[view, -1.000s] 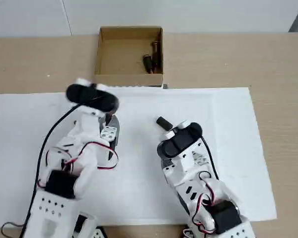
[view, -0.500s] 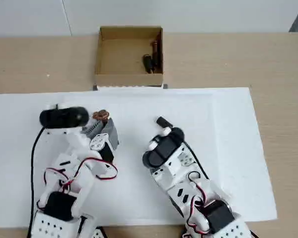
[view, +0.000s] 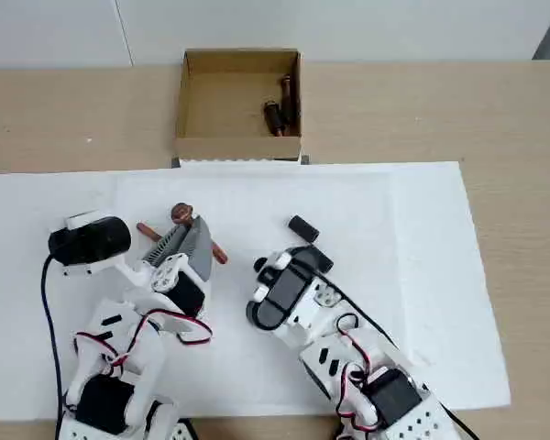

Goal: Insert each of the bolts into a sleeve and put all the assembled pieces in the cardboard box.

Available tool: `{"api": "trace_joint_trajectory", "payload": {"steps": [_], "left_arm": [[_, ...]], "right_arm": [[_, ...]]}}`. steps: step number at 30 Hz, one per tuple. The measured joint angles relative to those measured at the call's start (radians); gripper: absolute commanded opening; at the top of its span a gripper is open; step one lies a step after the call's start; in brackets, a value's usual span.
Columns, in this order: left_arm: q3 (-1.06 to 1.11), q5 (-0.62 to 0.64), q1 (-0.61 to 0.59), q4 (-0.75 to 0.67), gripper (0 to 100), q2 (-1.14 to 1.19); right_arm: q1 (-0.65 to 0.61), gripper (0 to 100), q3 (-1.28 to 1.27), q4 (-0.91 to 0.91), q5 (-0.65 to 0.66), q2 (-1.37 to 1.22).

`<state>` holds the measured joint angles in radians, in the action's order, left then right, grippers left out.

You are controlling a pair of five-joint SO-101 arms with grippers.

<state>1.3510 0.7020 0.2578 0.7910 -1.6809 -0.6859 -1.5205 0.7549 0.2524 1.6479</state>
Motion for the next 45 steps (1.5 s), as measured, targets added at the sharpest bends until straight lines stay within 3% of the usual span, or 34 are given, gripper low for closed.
{"api": "trace_joint_trajectory", "payload": {"steps": [10,24,45], "left_arm": [[0.035,0.097,0.084,0.0,0,-0.003],[0.144,0.143,0.086,-0.163,0,-0.006],[0.192,0.17,0.086,-0.181,0,-0.009]], "right_arm": [[-0.017,0.2,0.0,0.0,0.0,0.0],[-0.017,0.2,0.0,0.0,0.0,0.0],[-0.017,0.2,-0.003,0.0,0.0,-0.003]]}}
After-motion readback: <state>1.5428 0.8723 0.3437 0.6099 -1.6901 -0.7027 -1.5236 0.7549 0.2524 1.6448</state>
